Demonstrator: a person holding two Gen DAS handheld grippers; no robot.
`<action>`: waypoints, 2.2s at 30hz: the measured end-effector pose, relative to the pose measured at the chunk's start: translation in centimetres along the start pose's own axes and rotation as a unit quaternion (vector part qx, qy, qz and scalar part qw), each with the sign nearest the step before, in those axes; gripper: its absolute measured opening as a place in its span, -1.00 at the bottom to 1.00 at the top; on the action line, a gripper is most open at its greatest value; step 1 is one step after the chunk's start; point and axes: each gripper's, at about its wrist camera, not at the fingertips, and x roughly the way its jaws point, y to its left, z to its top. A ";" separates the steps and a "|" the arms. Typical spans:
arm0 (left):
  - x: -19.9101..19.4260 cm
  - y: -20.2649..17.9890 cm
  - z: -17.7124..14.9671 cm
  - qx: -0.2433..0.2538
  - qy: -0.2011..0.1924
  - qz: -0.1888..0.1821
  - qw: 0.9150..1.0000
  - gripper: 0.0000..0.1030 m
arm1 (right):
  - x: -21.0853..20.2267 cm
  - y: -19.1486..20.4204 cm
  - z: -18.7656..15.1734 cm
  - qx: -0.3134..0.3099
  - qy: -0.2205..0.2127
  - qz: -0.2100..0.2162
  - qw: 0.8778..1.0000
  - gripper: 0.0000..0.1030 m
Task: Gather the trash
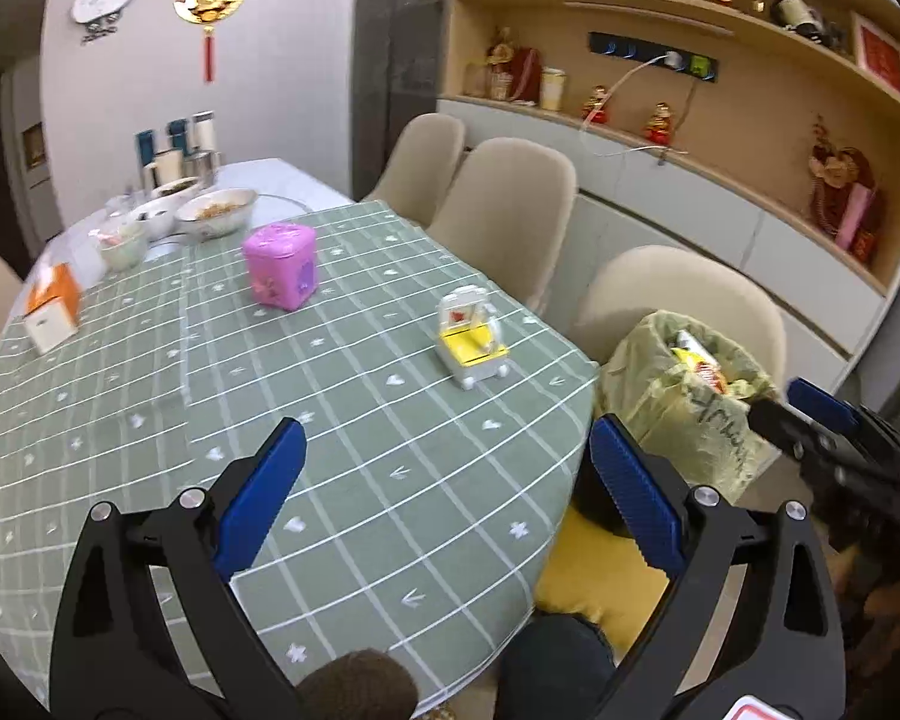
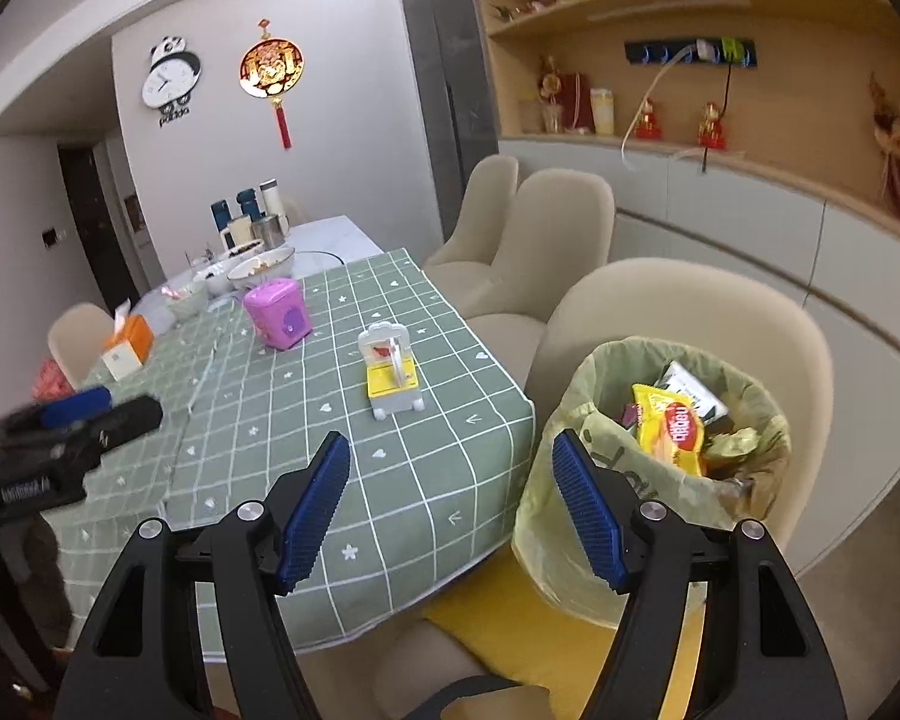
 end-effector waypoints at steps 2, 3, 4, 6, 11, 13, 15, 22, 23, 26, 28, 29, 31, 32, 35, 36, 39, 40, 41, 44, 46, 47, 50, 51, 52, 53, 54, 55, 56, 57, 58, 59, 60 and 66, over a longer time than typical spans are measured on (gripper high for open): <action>-0.7 -0.3 -0.2 0.004 -0.009 0.006 1.000 0.77 | -0.6 0.9 -0.7 -0.007 -0.002 -0.002 1.000 0.29; -1.1 -0.5 -0.3 0.007 -0.013 0.004 1.000 0.77 | -0.8 1.2 -1.0 -0.007 -0.003 -0.002 1.000 0.29; -1.4 -0.7 -0.4 0.010 -0.017 0.001 1.000 0.77 | -1.0 1.4 -1.2 -0.006 -0.003 -0.002 1.000 0.29; -1.7 -0.9 -0.5 0.017 -0.020 0.000 1.000 0.77 | -1.2 1.8 -1.6 -0.008 0.001 -0.003 1.000 0.29; -2.0 -0.9 -0.9 0.021 -0.017 0.005 1.000 0.77 | -2.0 2.0 -1.7 -0.003 -0.008 -0.002 1.000 0.29; -2.2 -0.8 -0.8 0.020 -0.022 0.010 1.000 0.77 | -2.2 2.1 -1.7 -0.004 -0.012 -0.005 1.000 0.29; -2.5 -0.8 -0.8 0.021 -0.029 0.015 0.999 0.77 | -2.4 2.2 -1.8 -0.006 -0.014 -0.008 1.000 0.29; -3.1 -0.5 -0.8 0.023 -0.038 0.019 0.999 0.77 | -2.6 2.4 -1.7 -0.010 -0.018 -0.011 1.000 0.29; -3.1 -0.5 -0.8 0.023 -0.039 0.020 0.999 0.77 | -2.7 2.5 -1.7 -0.010 -0.019 -0.011 1.000 0.29; -3.3 -0.4 -0.8 0.021 -0.041 0.021 0.999 0.77 | -2.8 2.6 -1.6 -0.011 -0.021 -0.011 1.000 0.29; -3.3 -0.3 -0.8 0.020 -0.041 0.021 0.999 0.77 | -2.8 2.7 -1.5 -0.012 -0.021 -0.012 1.000 0.29; -3.3 -0.3 -0.8 0.021 -0.041 0.021 0.999 0.77 | -2.8 2.7 -1.5 -0.012 -0.022 -0.012 1.000 0.29; -3.3 -0.3 -0.8 0.021 -0.041 0.021 0.999 0.77 | -2.8 2.7 -1.5 -0.013 -0.023 -0.014 1.000 0.29; -3.3 -0.3 -0.8 0.021 -0.041 0.020 0.999 0.77 | -2.9 2.7 -1.5 -0.014 -0.024 -0.014 1.000 0.29; -3.4 -0.4 -0.8 0.023 -0.041 0.019 0.999 0.77 | -2.9 2.5 -1.4 -0.012 -0.024 -0.014 1.000 0.29; -3.4 -0.5 -0.8 0.024 -0.042 0.019 0.999 0.77 | -2.9 2.4 -1.4 -0.012 -0.024 -0.014 1.000 0.29; -3.5 -0.6 -0.8 0.023 -0.043 0.018 0.999 0.77 | -3.0 2.1 -1.4 -0.011 -0.024 -0.015 1.000 0.29; -3.5 -0.7 -0.9 0.024 -0.043 0.018 0.999 0.77 | -3.0 2.0 -1.4 -0.010 -0.024 -0.015 1.000 0.29; -3.4 -0.7 -0.8 0.024 -0.042 0.018 0.999 0.77 | -3.0 1.9 -1.4 -0.009 -0.024 -0.016 1.000 0.29; -3.3 -0.9 -0.8 0.027 -0.040 0.016 0.999 0.77 | -2.9 1.8 -1.4 -0.008 -0.023 -0.016 1.000 0.29; -3.3 -1.0 -0.8 0.028 -0.040 0.016 0.999 0.77 | -2.9 1.8 -1.4 -0.008 -0.023 -0.016 1.000 0.29; -3.2 -1.1 -0.8 0.028 -0.040 0.016 0.999 0.77 | -2.9 1.8 -1.4 -0.008 -0.023 -0.015 1.000 0.29; -3.2 -1.2 -0.8 0.028 -0.038 0.016 0.999 0.77 | -2.9 1.8 -1.4 -0.008 -0.024 -0.016 1.000 0.29; -3.1 -1.2 -0.8 0.028 -0.038 0.016 0.999 0.77 | -2.8 1.7 -1.4 -0.007 -0.023 -0.016 1.000 0.29; -3.1 -1.3 -0.8 0.028 -0.037 0.016 0.999 0.77 | -2.7 1.7 -1.4 -0.006 -0.022 -0.015 1.000 0.29; -3.1 -1.3 -0.8 0.028 -0.037 0.016 0.999 0.77 | -2.7 1.6 -1.4 -0.004 -0.022 -0.015 1.000 0.29; -3.0 -1.3 -0.8 0.028 -0.037 0.016 0.999 0.77 | -2.7 1.6 -1.4 -0.003 -0.022 -0.016 1.000 0.29; -3.0 -1.3 -0.8 0.028 -0.037 0.016 0.999 0.77 | -2.7 1.5 -1.4 -0.003 -0.022 -0.017 1.000 0.29; -3.0 -1.3 -0.8 0.027 -0.036 0.016 0.999 0.77 | -2.6 1.5 -1.4 -0.003 -0.022 -0.017 1.000 0.29; -2.9 -1.4 -0.8 0.027 -0.036 0.016 0.999 0.77 | -2.6 1.5 -1.3 -0.003 -0.022 -0.017 1.000 0.29; -2.8 -1.3 -0.7 0.027 -0.035 0.016 0.999 0.77 | -2.6 1.5 -1.4 -0.004 -0.022 -0.018 1.000 0.29; -2.8 -1.4 -0.7 0.027 -0.035 0.016 0.999 0.77 | -2.6 1.5 -1.4 -0.004 -0.021 -0.018 1.000 0.29; -2.7 -1.3 -0.7 0.027 -0.034 0.016 0.999 0.77 | -2.6 1.5 -1.4 -0.003 -0.021 -0.018 1.000 0.29; -2.6 -1.3 -0.7 0.027 -0.034 0.016 0.999 0.77 | -2.3 1.4 -1.5 -0.001 -0.019 -0.018 1.000 0.29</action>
